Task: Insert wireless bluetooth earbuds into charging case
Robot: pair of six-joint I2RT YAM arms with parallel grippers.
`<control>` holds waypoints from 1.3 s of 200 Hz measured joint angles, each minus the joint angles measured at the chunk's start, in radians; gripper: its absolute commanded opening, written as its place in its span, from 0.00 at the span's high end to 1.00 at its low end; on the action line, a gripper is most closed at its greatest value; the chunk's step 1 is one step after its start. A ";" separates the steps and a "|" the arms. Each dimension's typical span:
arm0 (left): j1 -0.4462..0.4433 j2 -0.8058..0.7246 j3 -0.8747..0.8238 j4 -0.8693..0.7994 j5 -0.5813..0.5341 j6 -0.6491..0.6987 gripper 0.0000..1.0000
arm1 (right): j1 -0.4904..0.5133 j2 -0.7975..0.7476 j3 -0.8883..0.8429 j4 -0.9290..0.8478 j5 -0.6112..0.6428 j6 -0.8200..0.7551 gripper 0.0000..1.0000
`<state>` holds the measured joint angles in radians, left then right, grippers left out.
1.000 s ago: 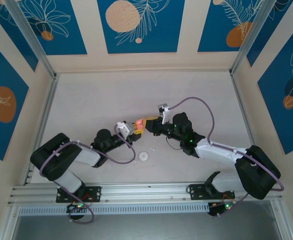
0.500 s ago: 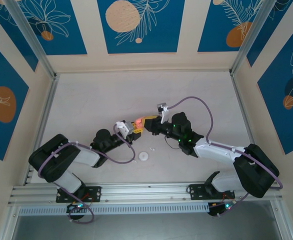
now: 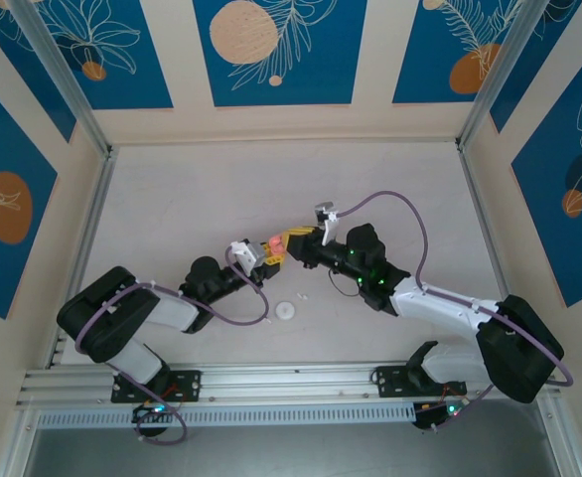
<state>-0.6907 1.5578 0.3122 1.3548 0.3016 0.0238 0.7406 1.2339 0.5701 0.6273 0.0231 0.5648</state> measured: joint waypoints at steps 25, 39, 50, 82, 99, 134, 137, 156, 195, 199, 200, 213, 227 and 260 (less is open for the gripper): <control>0.000 0.000 0.000 0.000 0.000 0.000 0.87 | 0.000 0.008 0.000 0.003 0.000 0.000 0.77; 0.000 -0.001 0.000 0.000 0.000 0.000 0.87 | 0.000 0.022 0.000 0.005 0.000 0.000 0.77; 0.000 -0.002 0.000 0.000 0.000 0.000 0.87 | 0.000 0.034 0.000 0.005 0.000 0.001 0.77; 0.000 -0.004 0.000 0.000 0.000 0.000 0.87 | 0.004 0.050 0.000 0.008 -0.003 0.004 0.77; 0.000 -0.008 0.001 0.000 0.000 0.000 0.87 | 0.006 0.053 0.000 0.010 -0.004 0.004 0.77; 0.000 -0.013 0.001 0.000 -0.005 0.000 0.87 | 0.009 0.055 0.000 0.010 -0.004 0.005 0.76; 0.000 -0.014 0.001 0.000 -0.005 0.000 0.87 | 0.009 0.055 0.000 0.010 -0.004 0.005 0.77; -0.002 -0.023 0.001 -0.001 -0.009 0.000 0.87 | 0.011 0.055 0.000 0.012 -0.003 0.011 0.77; -0.003 -0.033 0.001 -0.009 -0.020 0.001 0.87 | 0.013 0.055 0.000 0.016 0.003 0.012 0.76; -0.003 -0.034 0.001 -0.009 -0.021 0.001 0.87 | 0.013 0.055 0.000 0.016 0.004 0.012 0.77; -0.003 -0.034 0.001 -0.010 -0.021 0.001 0.87 | 0.013 0.055 0.000 0.016 0.004 0.012 0.77; -0.004 -0.037 0.001 -0.011 -0.023 0.001 0.87 | 0.016 0.055 0.000 0.016 0.005 0.012 0.77; -0.004 -0.039 0.001 -0.012 -0.023 0.002 0.87 | 0.019 0.053 0.000 0.016 0.008 0.012 0.77; -0.004 -0.039 0.001 -0.012 -0.023 0.008 0.87 | 0.025 0.052 0.000 0.016 0.015 0.010 0.76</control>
<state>-0.6945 1.5192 0.3130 1.3426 0.2790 0.0322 0.7658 1.2858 0.5701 0.6430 0.0383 0.5743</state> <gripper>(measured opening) 0.200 0.238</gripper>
